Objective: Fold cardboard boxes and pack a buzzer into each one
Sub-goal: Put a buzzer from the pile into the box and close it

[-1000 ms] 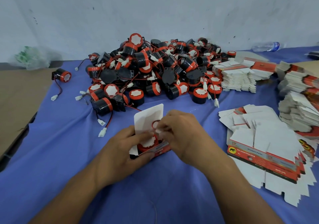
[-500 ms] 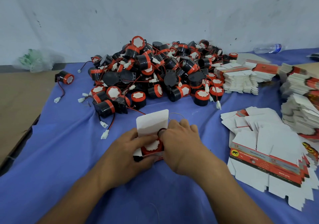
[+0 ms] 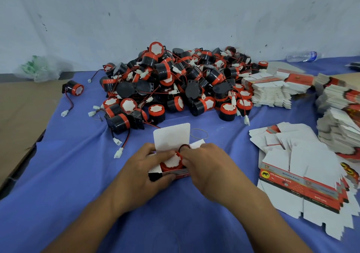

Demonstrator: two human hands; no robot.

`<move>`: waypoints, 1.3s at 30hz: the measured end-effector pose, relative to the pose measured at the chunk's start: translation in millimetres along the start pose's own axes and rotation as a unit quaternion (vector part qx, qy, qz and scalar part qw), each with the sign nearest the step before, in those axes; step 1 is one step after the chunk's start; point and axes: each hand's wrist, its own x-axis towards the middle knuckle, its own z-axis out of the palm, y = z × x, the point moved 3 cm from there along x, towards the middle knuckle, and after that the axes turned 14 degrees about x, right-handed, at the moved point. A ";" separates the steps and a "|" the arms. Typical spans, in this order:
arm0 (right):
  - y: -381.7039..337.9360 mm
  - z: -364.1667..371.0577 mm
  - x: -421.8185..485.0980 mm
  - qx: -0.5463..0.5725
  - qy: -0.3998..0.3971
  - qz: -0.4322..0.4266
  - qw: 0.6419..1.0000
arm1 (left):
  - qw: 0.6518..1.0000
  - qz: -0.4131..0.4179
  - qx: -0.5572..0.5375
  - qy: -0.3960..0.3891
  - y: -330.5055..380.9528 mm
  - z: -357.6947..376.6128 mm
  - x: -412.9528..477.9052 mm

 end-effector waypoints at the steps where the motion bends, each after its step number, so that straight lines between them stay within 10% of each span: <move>1: 3.3 0.3 -2.9 0.005 0.001 -0.003 1.000 | 1.000 -0.001 -0.003 0.000 -0.2 0.1 0.6; 8: 26.3 -12.6 -4.7 0.217 0.129 0.024 0.967 | 1.000 0.001 -0.006 -0.002 2.1 -0.8 1.6; 17: 41.4 -13.4 12.0 0.372 0.043 0.182 0.909 | 0.999 0.042 -0.022 -0.011 7.5 -1.5 0.5; 30: 28.0 -9.9 15.5 0.215 0.001 0.139 0.967 | 0.999 0.047 -0.015 0.020 1.9 4.8 0.1; 39: 33.1 -9.5 17.8 0.178 0.004 0.184 0.967 | 0.950 -0.072 -0.249 0.174 7.4 7.6 0.3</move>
